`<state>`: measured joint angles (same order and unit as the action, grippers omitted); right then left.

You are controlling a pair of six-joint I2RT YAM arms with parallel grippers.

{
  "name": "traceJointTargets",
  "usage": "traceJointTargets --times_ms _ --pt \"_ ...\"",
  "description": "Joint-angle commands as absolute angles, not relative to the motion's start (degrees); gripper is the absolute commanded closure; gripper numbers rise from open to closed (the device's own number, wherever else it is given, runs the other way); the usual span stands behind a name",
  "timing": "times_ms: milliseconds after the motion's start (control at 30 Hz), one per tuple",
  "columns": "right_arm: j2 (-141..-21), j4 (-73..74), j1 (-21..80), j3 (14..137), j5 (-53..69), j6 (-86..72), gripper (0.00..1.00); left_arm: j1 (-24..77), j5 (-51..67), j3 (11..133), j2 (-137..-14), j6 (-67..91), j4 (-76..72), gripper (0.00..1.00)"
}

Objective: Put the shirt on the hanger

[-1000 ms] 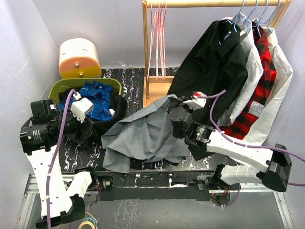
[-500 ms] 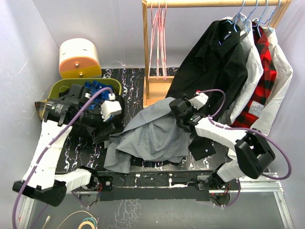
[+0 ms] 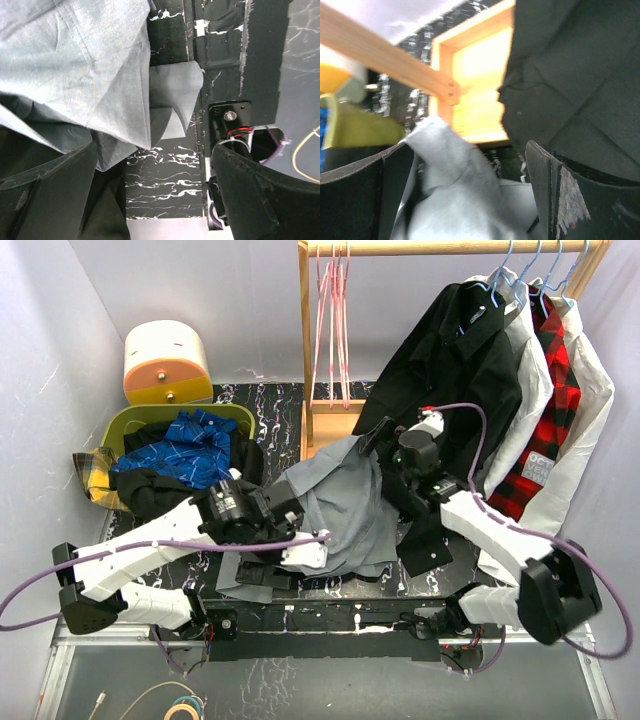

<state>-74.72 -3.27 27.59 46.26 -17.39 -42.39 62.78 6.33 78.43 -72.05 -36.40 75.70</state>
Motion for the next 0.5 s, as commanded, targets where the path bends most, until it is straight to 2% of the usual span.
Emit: traceJointTargets --times_ms 0,167,333,467 --pt "-62.49 -2.30 27.44 50.53 -9.57 -37.67 0.02 66.52 -3.54 73.44 -71.54 -35.45 66.89 0.03" --pt "-57.83 9.31 27.42 59.06 -5.38 -31.99 0.02 66.75 -3.58 69.98 -71.15 -35.80 54.59 0.03" --pt "-54.01 13.44 27.42 62.40 -10.96 -26.88 0.02 68.55 -0.01 67.56 -73.22 -35.35 48.81 0.03" --pt "-51.71 13.23 27.34 62.14 -14.86 -24.97 0.02 70.46 5.81 67.34 -76.69 -34.47 49.63 0.03"
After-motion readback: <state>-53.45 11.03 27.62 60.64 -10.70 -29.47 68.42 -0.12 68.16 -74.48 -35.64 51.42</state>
